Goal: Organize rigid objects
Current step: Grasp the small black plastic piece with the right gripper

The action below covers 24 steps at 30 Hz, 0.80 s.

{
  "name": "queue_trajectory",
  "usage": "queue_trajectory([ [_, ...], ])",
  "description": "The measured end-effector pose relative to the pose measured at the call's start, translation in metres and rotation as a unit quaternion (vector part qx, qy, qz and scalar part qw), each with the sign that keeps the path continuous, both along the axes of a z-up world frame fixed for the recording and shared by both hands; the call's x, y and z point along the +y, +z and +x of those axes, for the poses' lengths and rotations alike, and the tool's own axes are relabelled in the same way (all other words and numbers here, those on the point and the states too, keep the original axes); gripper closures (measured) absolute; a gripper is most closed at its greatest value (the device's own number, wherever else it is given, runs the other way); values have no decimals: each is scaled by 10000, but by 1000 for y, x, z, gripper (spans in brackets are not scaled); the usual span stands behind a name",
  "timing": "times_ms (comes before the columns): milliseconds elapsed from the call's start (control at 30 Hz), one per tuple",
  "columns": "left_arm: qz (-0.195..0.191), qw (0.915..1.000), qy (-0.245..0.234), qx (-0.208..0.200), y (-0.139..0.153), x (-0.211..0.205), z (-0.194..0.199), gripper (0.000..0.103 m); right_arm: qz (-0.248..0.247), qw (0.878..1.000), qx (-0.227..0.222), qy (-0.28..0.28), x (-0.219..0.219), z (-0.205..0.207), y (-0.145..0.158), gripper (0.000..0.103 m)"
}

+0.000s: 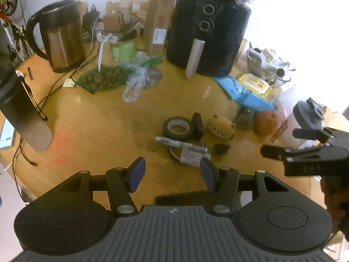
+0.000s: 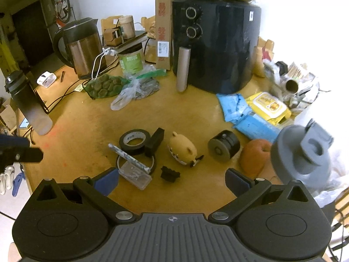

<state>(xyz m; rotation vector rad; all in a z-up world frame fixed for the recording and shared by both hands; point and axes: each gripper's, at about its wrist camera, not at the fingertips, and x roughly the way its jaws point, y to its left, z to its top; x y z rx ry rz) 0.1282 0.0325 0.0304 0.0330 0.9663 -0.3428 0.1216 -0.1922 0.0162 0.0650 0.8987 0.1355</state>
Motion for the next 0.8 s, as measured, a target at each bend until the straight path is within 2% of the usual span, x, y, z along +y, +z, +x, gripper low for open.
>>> queue_trajectory([
  [267, -44, 9994, 190, 269, -15, 12, -13, 49, 88, 9995, 197, 242, 1, 15, -30, 3],
  [333, -40, 9991, 257, 322, -18, 14, -18, 49, 90, 9992, 256, 310, 1, 19, -36, 8],
  [433, -34, 9988, 348, 352, -21, 16, -24, 49, 1, 9985, 339, 423, 2, 24, -46, 11],
  [567, 3, 9974, 576, 435, -25, 20, -30, 49, -113, 9970, 468, 609, 4, 32, -61, 24],
  [800, -59, 9949, 851, 539, -31, 29, -41, 49, -422, 9922, 545, 1039, 16, 47, -80, 37],
])
